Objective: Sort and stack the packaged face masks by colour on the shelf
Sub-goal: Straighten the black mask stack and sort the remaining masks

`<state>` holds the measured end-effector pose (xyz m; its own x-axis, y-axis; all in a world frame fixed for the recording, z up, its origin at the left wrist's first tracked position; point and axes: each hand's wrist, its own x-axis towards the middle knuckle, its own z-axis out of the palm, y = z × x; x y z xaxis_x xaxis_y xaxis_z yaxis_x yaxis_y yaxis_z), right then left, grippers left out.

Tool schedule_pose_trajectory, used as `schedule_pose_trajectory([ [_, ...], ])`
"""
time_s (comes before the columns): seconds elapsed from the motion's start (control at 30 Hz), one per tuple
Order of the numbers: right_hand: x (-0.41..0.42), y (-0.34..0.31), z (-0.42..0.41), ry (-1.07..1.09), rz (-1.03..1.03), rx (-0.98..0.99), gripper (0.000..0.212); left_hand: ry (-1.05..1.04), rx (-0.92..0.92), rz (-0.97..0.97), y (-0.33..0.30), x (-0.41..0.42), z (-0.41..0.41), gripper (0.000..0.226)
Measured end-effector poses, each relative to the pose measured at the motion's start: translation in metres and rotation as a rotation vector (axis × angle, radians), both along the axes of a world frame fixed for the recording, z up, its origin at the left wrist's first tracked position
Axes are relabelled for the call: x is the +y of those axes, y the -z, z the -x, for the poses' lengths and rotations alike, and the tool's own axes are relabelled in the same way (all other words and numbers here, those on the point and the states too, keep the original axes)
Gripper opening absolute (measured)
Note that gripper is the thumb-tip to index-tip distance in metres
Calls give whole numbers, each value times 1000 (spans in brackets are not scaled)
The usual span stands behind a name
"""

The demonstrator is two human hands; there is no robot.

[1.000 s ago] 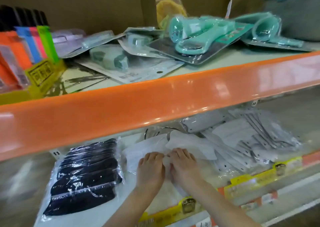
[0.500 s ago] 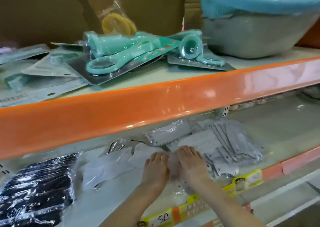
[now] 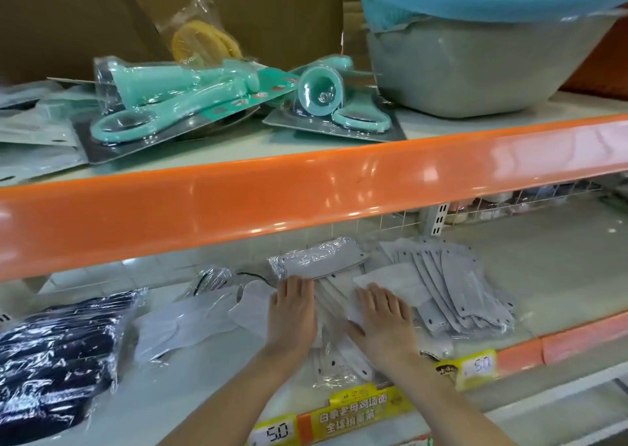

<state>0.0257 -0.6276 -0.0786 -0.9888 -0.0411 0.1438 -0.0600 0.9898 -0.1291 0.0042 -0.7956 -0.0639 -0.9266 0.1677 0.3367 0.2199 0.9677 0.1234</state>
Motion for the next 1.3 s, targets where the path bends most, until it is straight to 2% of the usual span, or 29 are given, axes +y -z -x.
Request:
schedule_pose_trajectory([
  [0.13, 5, 12, -7, -37, 35, 95, 61, 16, 10, 78, -8, -3, 27, 54],
  [0.2, 7, 15, -5, -35, 39, 133, 60, -7, -20, 173, -6, -5, 37, 49],
  [0.27, 9, 16, -4, -44, 38, 153, 58, -51, -45, 160, -3, -10, 42, 39],
  [0.37, 9, 17, -4, -93, 64, 180, 51, -122, -29, -57, -1, -15, 42, 21],
  [0.53, 8, 16, -3, -101, 89, 217, 49, -302, 1, -580, -2, -11, 27, 15],
  [0.6, 8, 15, -3, -123, 111, 251, 47, -274, -13, -761, -3, -8, 20, 21],
  [0.83, 8, 15, -4, -150, 188, 344, 42, -243, -142, -1426, -20, 13, -15, 11],
  [1.03, 4, 12, -4, -241, 424, 398, 32, -295, -304, -1741, -26, 19, -48, 12],
  [1.13, -11, 1, -5, -341, 538, 369, 34, -324, -353, -1795, -19, 19, -58, 8],
  [1.23, -33, -17, -12, -457, 582, 407, 30, -394, -350, -1826, -13, 16, -64, 13],
  [1.3, -47, -22, -16, -538, 579, 336, 33, -458, -350, -1848, -13, 11, -67, 21],
])
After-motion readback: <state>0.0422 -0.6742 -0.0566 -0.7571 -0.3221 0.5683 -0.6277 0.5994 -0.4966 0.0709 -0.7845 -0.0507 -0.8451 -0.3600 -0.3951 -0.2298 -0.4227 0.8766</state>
